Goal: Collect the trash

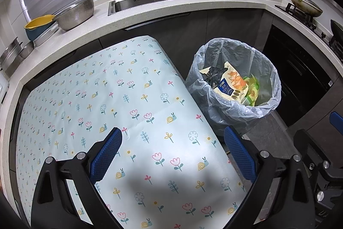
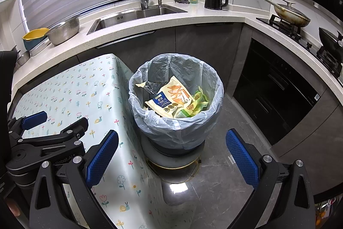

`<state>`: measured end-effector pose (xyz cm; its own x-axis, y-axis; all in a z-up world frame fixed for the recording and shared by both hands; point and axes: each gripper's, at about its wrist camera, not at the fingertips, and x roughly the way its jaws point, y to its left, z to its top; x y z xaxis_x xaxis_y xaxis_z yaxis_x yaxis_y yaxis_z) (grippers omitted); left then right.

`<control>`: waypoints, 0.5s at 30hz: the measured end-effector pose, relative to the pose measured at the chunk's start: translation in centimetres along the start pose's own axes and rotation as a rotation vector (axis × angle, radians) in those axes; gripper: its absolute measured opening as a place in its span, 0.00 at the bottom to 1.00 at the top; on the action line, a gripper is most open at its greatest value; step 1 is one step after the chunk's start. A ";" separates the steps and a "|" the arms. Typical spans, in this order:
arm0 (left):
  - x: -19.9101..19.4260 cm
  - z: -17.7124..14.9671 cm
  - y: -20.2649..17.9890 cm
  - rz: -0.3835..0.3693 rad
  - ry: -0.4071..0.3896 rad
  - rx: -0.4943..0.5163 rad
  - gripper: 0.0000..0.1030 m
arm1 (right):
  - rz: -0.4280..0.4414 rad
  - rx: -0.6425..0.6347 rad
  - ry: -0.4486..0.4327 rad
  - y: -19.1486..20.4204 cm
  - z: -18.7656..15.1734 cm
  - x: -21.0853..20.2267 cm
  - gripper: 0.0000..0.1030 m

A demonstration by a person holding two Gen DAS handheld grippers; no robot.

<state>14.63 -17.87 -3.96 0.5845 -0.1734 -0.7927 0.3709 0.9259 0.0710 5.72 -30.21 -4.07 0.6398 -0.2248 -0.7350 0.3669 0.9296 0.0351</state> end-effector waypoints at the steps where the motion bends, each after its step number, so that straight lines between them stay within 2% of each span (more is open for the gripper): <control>1: 0.0 0.0 0.0 -0.001 0.001 0.000 0.89 | 0.000 0.000 0.000 0.0 0.0 0.0 0.94; 15: 0.0 0.0 0.1 -0.002 -0.001 -0.001 0.89 | 0.000 0.000 -0.001 0.1 0.0 0.0 0.94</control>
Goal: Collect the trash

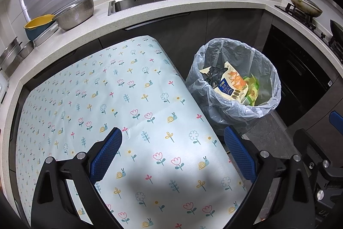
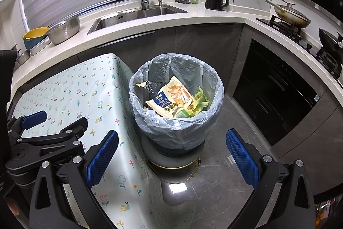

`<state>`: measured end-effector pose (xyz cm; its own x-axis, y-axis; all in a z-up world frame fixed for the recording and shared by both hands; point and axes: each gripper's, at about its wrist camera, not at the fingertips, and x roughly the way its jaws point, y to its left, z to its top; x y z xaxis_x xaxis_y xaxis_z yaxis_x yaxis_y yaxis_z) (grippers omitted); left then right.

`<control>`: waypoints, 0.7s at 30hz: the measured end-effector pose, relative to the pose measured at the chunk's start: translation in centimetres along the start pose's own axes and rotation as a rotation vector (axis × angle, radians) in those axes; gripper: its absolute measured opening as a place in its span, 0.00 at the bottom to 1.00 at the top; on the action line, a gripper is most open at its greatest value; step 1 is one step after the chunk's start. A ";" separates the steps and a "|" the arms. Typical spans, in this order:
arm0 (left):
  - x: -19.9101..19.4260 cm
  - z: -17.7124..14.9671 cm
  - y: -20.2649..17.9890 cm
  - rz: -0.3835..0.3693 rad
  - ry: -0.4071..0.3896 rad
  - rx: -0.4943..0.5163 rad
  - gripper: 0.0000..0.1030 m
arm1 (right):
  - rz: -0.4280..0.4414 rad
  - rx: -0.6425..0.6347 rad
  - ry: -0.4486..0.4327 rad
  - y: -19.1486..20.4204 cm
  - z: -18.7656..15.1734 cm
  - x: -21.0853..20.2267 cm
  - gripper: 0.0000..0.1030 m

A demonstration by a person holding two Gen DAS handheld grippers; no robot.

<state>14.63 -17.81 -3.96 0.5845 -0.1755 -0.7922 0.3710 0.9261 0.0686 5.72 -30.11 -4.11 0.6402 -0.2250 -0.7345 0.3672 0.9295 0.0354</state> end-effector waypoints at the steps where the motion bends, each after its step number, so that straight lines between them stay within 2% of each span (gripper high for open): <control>1: 0.0 0.0 0.0 0.000 0.001 0.000 0.89 | -0.001 -0.001 0.000 0.0 0.0 0.0 0.94; 21: 0.0 -0.3 0.3 0.000 0.000 0.004 0.89 | 0.000 0.002 0.004 -0.1 0.1 0.1 0.94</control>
